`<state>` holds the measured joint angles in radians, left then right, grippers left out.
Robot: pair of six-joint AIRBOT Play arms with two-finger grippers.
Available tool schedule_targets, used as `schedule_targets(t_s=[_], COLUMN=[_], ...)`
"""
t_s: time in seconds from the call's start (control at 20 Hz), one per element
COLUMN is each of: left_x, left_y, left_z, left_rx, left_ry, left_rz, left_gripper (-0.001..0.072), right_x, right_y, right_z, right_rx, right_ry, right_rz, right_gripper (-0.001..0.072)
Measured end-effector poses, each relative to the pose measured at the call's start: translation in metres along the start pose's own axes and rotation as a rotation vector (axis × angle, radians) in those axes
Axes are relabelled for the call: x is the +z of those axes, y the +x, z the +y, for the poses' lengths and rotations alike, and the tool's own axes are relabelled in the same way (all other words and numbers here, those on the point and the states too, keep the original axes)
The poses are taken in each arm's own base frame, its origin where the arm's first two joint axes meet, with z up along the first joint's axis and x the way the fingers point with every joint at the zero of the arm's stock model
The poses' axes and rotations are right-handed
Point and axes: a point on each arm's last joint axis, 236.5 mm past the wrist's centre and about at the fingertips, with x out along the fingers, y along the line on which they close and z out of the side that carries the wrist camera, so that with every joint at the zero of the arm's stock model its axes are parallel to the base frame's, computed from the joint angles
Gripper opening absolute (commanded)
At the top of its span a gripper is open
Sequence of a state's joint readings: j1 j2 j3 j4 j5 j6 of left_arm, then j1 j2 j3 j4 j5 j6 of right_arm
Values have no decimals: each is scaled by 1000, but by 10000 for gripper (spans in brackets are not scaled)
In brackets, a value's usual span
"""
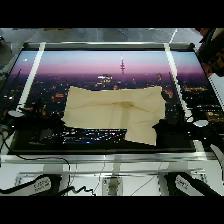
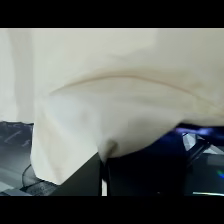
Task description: Fold the clothes and pants, and hang the long-sleeved shirts on hangers.
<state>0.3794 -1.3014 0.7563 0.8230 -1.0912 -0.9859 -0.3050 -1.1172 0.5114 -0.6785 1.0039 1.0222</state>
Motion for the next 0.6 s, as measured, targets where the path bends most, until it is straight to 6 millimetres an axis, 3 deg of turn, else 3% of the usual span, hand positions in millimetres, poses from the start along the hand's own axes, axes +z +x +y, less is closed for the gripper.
schedule_targets(t_s=[0.25,0.45,0.6], left_x=[-8,-42,-53], left_y=[-40,-50,-59], left_z=[-17,-24,-31], left_rx=[70,99,120], left_ry=[145,157,183], left_rz=[-51,-62,-116], left_gripper=[11,12,12], right_x=[-11,-33,-31], right_y=[-30,-52,-69], right_z=[22,45,61], right_rx=[-13,7,24], right_ry=[-63,-95,-82], right_rz=[-44,-88,-182], right_gripper=[12,11,11])
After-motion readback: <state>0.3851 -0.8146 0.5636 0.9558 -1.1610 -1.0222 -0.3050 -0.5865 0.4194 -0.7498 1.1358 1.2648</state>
